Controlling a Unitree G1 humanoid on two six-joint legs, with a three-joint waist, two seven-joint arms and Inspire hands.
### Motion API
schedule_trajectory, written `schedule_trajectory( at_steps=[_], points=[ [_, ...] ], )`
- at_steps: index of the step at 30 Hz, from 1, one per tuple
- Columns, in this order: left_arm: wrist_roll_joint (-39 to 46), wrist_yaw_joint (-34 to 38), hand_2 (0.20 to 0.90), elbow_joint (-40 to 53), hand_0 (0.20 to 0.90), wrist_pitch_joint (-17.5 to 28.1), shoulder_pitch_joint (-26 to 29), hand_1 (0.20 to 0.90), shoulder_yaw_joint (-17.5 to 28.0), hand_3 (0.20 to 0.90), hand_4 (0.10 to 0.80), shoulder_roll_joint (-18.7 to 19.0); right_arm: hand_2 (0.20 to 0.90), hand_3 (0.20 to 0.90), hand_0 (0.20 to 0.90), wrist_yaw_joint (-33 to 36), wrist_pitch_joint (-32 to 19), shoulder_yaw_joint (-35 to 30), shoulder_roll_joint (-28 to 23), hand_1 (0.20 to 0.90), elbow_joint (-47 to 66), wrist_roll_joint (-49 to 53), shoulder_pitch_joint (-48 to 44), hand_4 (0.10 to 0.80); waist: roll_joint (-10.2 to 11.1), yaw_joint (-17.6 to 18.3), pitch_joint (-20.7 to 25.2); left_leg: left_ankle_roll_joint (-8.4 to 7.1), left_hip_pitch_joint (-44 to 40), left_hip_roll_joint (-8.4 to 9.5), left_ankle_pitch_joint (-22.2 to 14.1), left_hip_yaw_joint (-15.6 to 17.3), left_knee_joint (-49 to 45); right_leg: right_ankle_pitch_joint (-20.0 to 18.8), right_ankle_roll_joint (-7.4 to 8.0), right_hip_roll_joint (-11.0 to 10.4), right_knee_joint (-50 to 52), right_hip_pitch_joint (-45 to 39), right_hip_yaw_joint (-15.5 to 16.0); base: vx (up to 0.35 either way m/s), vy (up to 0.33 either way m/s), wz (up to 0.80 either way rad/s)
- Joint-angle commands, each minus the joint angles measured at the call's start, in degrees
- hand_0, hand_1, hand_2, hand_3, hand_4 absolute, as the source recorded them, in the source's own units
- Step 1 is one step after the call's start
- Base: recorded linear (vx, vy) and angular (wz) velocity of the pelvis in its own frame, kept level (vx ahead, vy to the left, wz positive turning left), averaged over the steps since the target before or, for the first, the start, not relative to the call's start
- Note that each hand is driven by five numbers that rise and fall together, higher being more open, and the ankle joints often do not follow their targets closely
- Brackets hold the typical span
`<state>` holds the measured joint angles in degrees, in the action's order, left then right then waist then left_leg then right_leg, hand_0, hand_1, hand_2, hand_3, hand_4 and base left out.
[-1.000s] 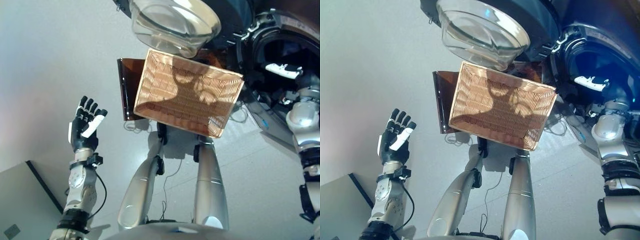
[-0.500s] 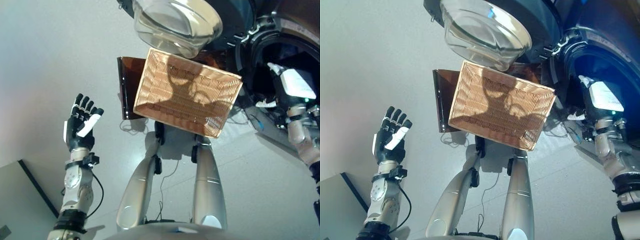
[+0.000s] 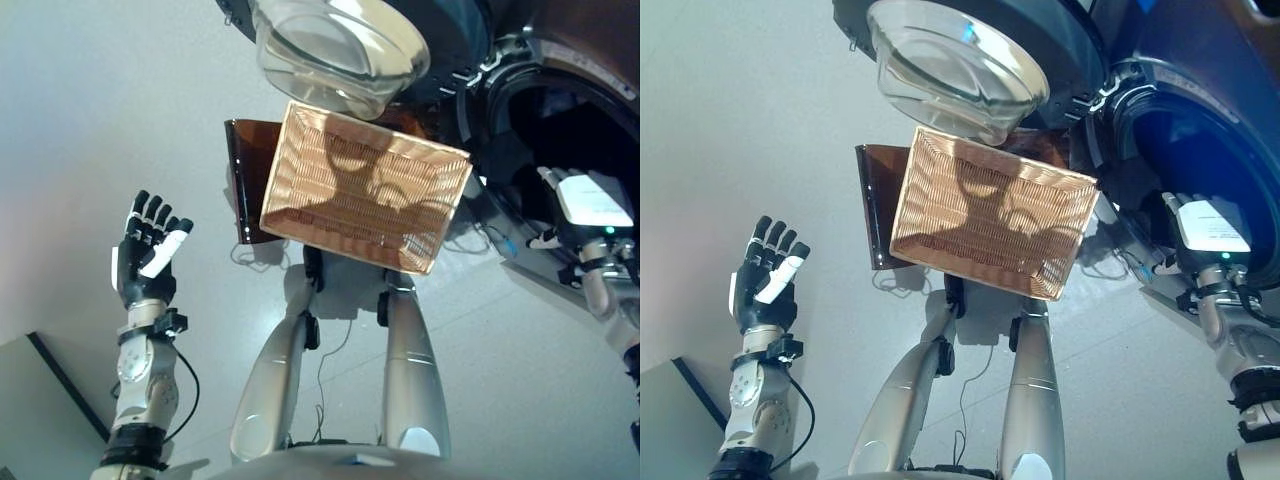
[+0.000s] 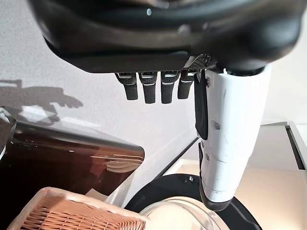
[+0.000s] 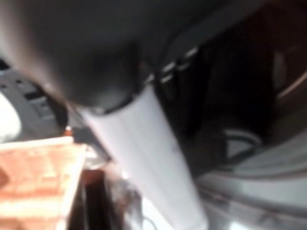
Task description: Pick up the clothes and place them into the washing machine
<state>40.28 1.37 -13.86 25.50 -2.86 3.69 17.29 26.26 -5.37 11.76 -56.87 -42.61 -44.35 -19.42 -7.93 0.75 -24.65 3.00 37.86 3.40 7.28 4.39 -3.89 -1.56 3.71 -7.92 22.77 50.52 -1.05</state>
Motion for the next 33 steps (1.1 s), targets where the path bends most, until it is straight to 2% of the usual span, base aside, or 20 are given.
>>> schedule_trajectory(
  at_steps=[1,12,19,25,27,29,30,33],
  points=[
    [-0.95,0.96,0.9,4.34,0.9,5.19,-4.55,0.9,4.58,0.9,0.8,3.37,0.9,0.9,0.9,3.86,2.71,2.1,0.49,0.9,-0.98,-1.56,-1.39,0.8,0.34,-1.73,3.55,-5.04,3.05,-2.24,1.35,-1.81,1.72,-1.08,-0.91,1.81,-5.39,0.55,2.51,0.0,0.0,0.0],
    [-1.44,1.66,0.9,5.97,0.9,5.72,-4.08,0.9,4.22,0.9,0.8,3.39,0.9,0.9,0.9,4.47,4.75,7.22,6.25,0.9,-6.92,-2.45,-5.38,0.8,-0.35,-2.46,2.63,-5.09,4.01,-2.03,2.26,-2.06,2.26,-1.6,-1.01,1.79,-5.27,1.79,2.61,-0.006,0.0,0.0],
    [-2.12,1.77,0.9,7.98,0.9,6.06,-4.37,0.9,4.56,0.9,0.8,4.27,0.9,0.9,0.9,4.37,6.27,9.68,6.69,0.9,-10.65,-3.78,-7.72,0.8,-0.82,-2.77,1.85,-5.26,4.61,-1.78,3.06,-2.3,3.17,-1.94,-0.9,1.62,-5.44,2.64,2.54,-0.014,0.005,0.0],
    [-2.09,1.84,0.9,8.79,0.9,6.06,-4.9,0.9,4.78,0.9,0.8,4.25,0.9,0.9,0.9,6.03,7.44,7.97,6.35,0.9,-10.88,-3.11,-8.4,0.8,-1.17,-3.03,1.51,-5.3,4.87,-1.67,3.71,-2.38,3.97,-2.08,-0.89,1.52,-5.37,3.07,2.77,-0.011,0.001,0.02],
    [-2.2,2.41,0.9,8.18,0.9,6.2,-4.9,0.9,5.0,0.9,0.8,3.69,0.9,0.9,0.9,6.88,2.35,2.94,8.49,0.9,-2.93,5.46,-4.91,0.8,-0.71,-2.57,1.54,-5.24,4.89,-1.8,3.68,-2.32,3.91,-2.19,-0.86,1.62,-5.17,3.24,2.82,0.0,0.0,0.0],
    [-2.21,2.43,0.9,8.17,0.9,6.2,-4.89,0.9,4.86,0.9,0.8,3.76,0.9,0.9,0.9,6.79,2.39,2.65,8.45,0.9,-2.7,5.44,-4.56,0.8,-0.7,-2.73,1.61,-5.24,4.88,-1.8,3.67,-2.3,3.92,-2.18,-0.86,1.63,-5.16,3.25,2.8,0.0,0.0,0.0],
    [-3.06,3.39,0.9,8.07,0.9,6.37,-4.94,0.9,4.98,0.9,0.8,3.67,0.9,0.9,0.9,4.87,-6.2,-2.35,11.26,0.9,7.93,19.29,1.4,0.8,0.23,-1.9,1.69,-5.29,4.89,-2.04,3.67,-2.21,3.84,-2.2,-0.92,1.7,-5.13,3.14,2.94,0.009,-0.031,-0.01],
    [-3.0,3.6,0.9,8.41,0.9,6.35,-5.02,0.9,4.48,0.9,0.8,4.11,0.9,0.9,0.9,1.71,-11.1,-3.44,11.93,0.9,13.4,26.53,5.45,0.8,0.93,-1.51,1.67,-5.29,4.98,-2.18,3.65,-2.18,3.75,-2.25,-0.92,1.78,-5.1,3.14,2.96,0.003,-0.01,0.0]
  ],
)
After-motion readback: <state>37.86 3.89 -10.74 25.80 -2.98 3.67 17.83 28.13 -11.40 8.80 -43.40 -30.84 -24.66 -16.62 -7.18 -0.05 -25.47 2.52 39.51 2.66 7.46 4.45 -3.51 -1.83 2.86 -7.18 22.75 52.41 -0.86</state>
